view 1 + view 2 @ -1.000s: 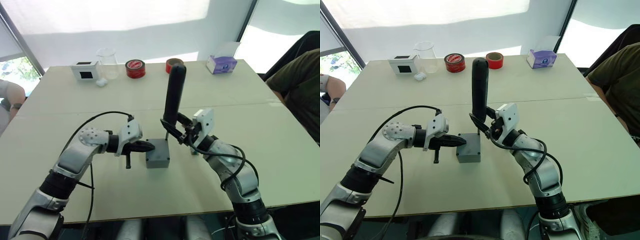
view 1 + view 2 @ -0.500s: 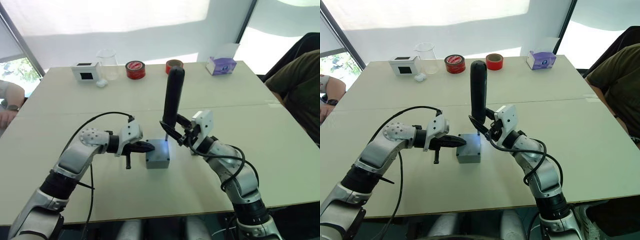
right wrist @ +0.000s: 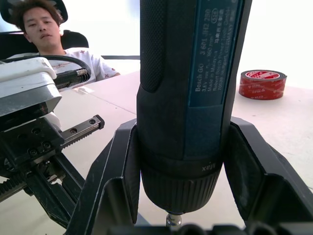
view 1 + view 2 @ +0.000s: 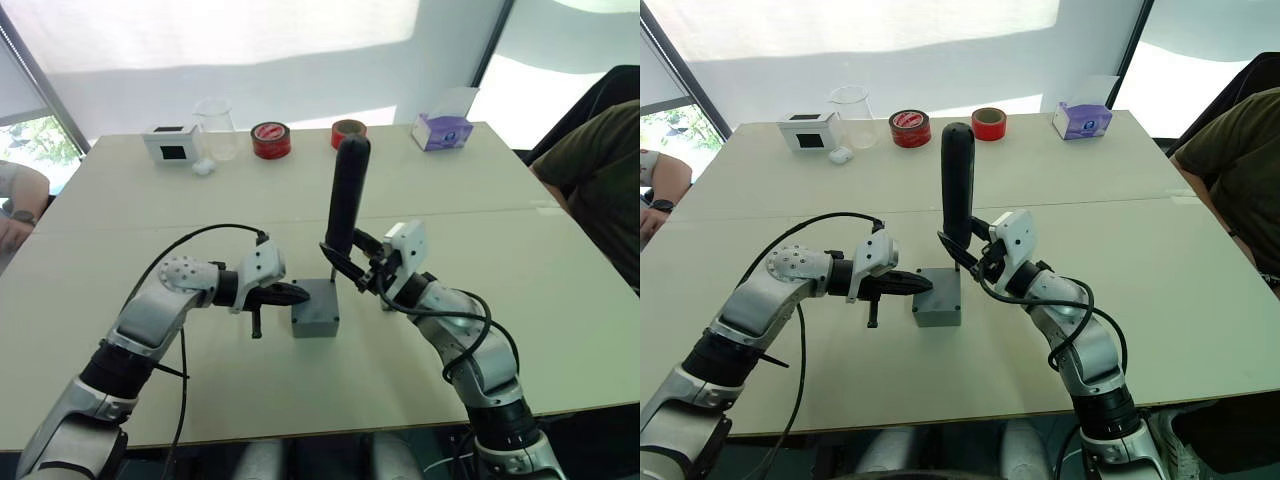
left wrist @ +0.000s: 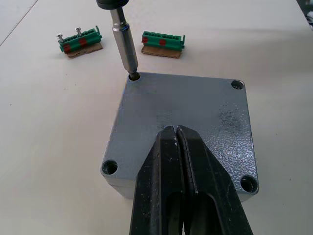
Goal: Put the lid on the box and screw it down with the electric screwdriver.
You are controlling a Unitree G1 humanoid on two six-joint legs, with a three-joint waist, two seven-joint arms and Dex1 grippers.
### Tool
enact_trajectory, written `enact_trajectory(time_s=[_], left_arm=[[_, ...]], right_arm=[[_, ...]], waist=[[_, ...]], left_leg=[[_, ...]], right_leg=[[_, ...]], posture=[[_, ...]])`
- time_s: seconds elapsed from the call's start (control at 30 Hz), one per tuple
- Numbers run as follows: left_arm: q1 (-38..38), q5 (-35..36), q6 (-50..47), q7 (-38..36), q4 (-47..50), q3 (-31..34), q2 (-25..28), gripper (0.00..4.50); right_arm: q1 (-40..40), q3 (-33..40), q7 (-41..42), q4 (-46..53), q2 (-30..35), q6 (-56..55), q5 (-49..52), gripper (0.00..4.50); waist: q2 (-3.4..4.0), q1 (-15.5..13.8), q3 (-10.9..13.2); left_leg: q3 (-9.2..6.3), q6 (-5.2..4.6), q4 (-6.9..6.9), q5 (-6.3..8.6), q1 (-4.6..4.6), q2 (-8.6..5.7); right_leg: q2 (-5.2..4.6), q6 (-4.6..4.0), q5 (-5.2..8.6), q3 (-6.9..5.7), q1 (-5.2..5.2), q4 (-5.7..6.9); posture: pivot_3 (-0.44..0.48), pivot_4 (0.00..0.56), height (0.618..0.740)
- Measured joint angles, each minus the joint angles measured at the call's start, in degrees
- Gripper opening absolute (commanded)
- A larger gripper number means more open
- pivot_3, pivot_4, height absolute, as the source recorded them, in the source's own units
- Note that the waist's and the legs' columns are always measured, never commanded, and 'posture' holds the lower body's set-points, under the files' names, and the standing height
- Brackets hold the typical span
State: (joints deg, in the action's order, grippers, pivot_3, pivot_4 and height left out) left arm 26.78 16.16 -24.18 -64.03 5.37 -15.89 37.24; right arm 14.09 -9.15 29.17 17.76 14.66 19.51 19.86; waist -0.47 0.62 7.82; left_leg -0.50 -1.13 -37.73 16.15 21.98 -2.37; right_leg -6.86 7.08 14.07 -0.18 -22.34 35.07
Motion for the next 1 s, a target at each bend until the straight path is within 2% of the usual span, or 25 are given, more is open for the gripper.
enact_trajectory(time_s=[0.3,0.43,0.57,0.67,0.77,0.87,0.9,0.93,1.0], left_arm=[[0.06,0.00,0.04,-0.16,0.00,-0.01,-0.09,0.00],[0.08,0.01,0.60,-0.30,0.28,0.01,-0.14,0.00],[-0.11,0.67,0.87,-0.61,0.31,0.85,-0.44,0.00],[-0.82,3.75,-1.65,-0.46,0.22,3.33,-1.98,0.00],[-1.77,7.17,-4.82,2.02,0.00,6.61,-4.30,0.00],[-1.74,8.33,-5.32,5.41,0.09,10.33,-5.54,0.00],[-1.71,8.33,-5.32,5.57,0.11,10.50,-5.54,0.00],[-1.35,10.54,-7.23,5.07,0.48,11.34,-5.39,0.00],[-0.18,15.23,-10.88,2.65,2.63,12.25,-4.39,0.00]], right_arm=[[0.48,0.78,0.48,0.20,0.59,0.01,0.19,1.84],[2.65,2.16,1.51,3.27,3.88,5.29,3.10,1.84],[7.36,6.93,0.56,6.42,7.31,14.90,9.77,1.84],[14.99,15.62,-5.77,7.88,9.00,25.35,18.33,1.84],[23.60,24.44,-14.55,7.47,12.07,38.60,27.17,1.84],[28.73,30.65,-20.15,3.83,15.94,52.48,35.20,1.84],[28.80,30.94,-20.43,3.46,15.98,53.35,35.70,1.84],[30.89,31.87,-20.51,-0.33,17.78,59.27,37.55,1.84],[33.07,31.52,-19.46,-6.52,25.59,66.90,38.54,1.84]], waist=[[-0.01,-0.08,-0.02],[0.08,-0.32,0.06],[0.26,-0.85,0.56],[0.34,-1.14,0.80],[0.38,-1.34,1.09],[0.36,-1.21,1.18],[0.37,-1.17,1.18],[0.45,-0.96,1.34],[0.55,-1.12,1.78]], left_leg=[[-0.01,0.01,0.26,0.00,0.00,-0.01],[-0.01,0.02,0.28,-0.02,0.32,-0.02],[0.01,0.06,0.27,-0.05,0.65,-0.05],[-0.04,0.19,0.21,-0.15,1.37,-0.04],[-0.09,0.34,0.23,-0.24,1.72,-0.03],[-0.08,0.42,0.29,-0.30,2.13,-0.02],[-0.07,0.42,0.30,-0.30,2.14,-0.02],[0.02,0.41,0.21,-0.30,2.20,-0.02],[0.02,0.35,0.03,-0.30,2.50,-0.07]], right_leg=[[-0.13,-0.11,0.06,0.00,-0.06,-0.13],[-0.16,-0.13,0.05,-0.01,-0.35,-0.15],[-0.20,-0.17,0.02,0.00,-0.71,-0.13],[-0.15,-0.15,-0.04,-0.01,-1.25,0.04],[-0.12,0.03,-0.15,-0.07,-1.64,0.14],[-0.03,0.04,-0.16,-0.08,-2.03,0.11],[-0.03,0.04,-0.16,-0.08,-2.04,0.09],[0.01,0.04,-0.17,-0.08,-2.10,0.13],[0.03,0.04,-0.18,-0.16,-2.23,0.16]], posture=[[0.000,0.150,0.740],[0.000,0.150,0.740],[0.000,0.150,0.740],[0.000,0.150,0.740],[0.000,0.150,0.740],[0.000,0.150,0.740],[0.000,0.150,0.740],[0.000,0.150,0.740],[0.000,0.150,0.740]])
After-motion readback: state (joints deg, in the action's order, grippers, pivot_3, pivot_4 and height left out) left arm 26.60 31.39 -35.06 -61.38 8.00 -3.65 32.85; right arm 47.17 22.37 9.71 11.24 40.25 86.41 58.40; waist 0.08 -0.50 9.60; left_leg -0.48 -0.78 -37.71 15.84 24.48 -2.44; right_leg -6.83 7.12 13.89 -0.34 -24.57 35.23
